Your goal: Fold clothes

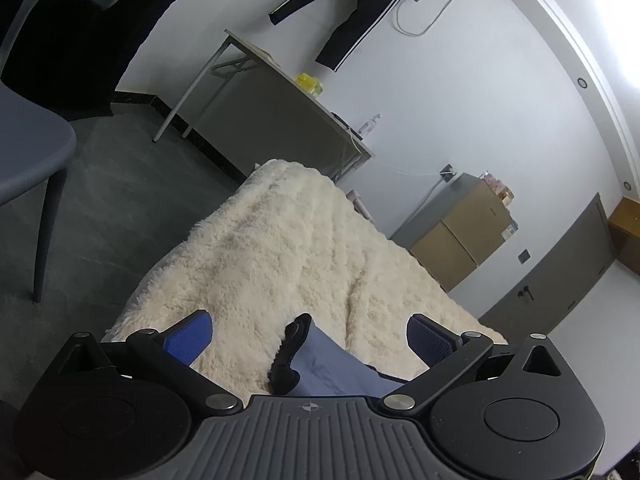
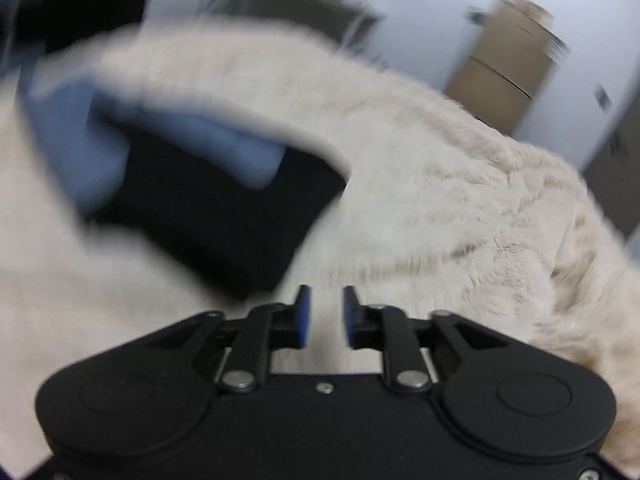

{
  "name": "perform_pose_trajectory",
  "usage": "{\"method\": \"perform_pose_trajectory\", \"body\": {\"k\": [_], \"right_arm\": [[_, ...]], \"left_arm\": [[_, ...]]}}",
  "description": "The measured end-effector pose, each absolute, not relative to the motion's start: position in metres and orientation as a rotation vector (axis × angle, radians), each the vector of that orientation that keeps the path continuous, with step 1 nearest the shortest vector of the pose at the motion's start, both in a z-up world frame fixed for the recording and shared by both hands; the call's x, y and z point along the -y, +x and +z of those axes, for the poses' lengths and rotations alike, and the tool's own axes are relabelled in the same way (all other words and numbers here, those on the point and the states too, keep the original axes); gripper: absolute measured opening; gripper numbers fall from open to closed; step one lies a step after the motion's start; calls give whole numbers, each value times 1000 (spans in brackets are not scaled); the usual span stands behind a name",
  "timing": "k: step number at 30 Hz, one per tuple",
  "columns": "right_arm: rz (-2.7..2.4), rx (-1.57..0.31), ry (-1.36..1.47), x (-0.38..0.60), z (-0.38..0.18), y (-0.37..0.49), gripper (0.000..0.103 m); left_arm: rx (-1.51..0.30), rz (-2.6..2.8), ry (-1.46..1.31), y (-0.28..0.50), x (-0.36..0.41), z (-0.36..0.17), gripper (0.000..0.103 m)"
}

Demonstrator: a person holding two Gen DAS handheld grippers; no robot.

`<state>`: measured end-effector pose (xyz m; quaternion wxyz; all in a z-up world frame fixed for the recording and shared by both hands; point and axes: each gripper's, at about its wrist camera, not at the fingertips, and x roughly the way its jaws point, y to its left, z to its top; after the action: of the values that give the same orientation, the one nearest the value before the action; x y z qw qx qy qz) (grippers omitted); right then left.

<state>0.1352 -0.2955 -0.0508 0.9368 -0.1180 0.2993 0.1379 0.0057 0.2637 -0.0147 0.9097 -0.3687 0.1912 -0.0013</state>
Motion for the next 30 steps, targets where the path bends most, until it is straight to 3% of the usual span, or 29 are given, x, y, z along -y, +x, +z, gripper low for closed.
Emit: {"method": "perform_pose_trajectory", "body": {"k": [1, 4, 5, 6, 7, 9, 12, 16, 19, 21, 25, 26, 27, 28, 29, 30], "right_arm": [[298, -633, -137, 301, -50, 149, 52], [338, -691, 47, 316, -58, 184, 52], [364, -736, 124, 320, -68, 209, 48], [417, -789, 214, 326, -76, 231, 28], [460, -833, 291, 332, -79, 249, 16], [508, -861, 350, 340, -76, 266, 10], [565, -906, 395, 352, -74, 274, 12], [619, -887, 416, 368, -69, 274, 32], [623, -839, 500, 387, -73, 287, 39], [643, -834, 543, 393, -81, 296, 42], [716, -865, 556, 391, -96, 312, 40], [736, -878, 568, 390, -101, 316, 38], [749, -889, 581, 390, -104, 320, 26], [767, -891, 599, 392, -105, 323, 17], [786, -889, 620, 393, -106, 325, 16], [796, -887, 631, 394, -106, 326, 15]], "left_arm": [[-396, -3, -758, 5, -263, -14, 103], [-395, -5, -746, 3, -262, -13, 103], [-398, -8, -735, 3, -260, -12, 103], [-406, -31, -716, 3, -258, -10, 103], [-414, -58, -692, 4, -254, -8, 103], [-433, -196, -550, 9, -227, 3, 103], [-465, -369, -310, 24, -156, 17, 103], [-493, -531, -4, 53, -34, 12, 102], [-470, -649, 274, 74, 79, -2, 100], [-459, -700, 384, 83, 132, -11, 91], [-451, -664, 582, 96, 201, -37, 48], [-453, -634, 632, 103, 214, -48, 45], [-456, -623, 664, 107, 220, -54, 43], [-460, -627, 712, 110, 227, -64, 29], [-463, -631, 758, 114, 233, -74, 17], [-443, -633, 788, 112, 234, -77, 14]]}}
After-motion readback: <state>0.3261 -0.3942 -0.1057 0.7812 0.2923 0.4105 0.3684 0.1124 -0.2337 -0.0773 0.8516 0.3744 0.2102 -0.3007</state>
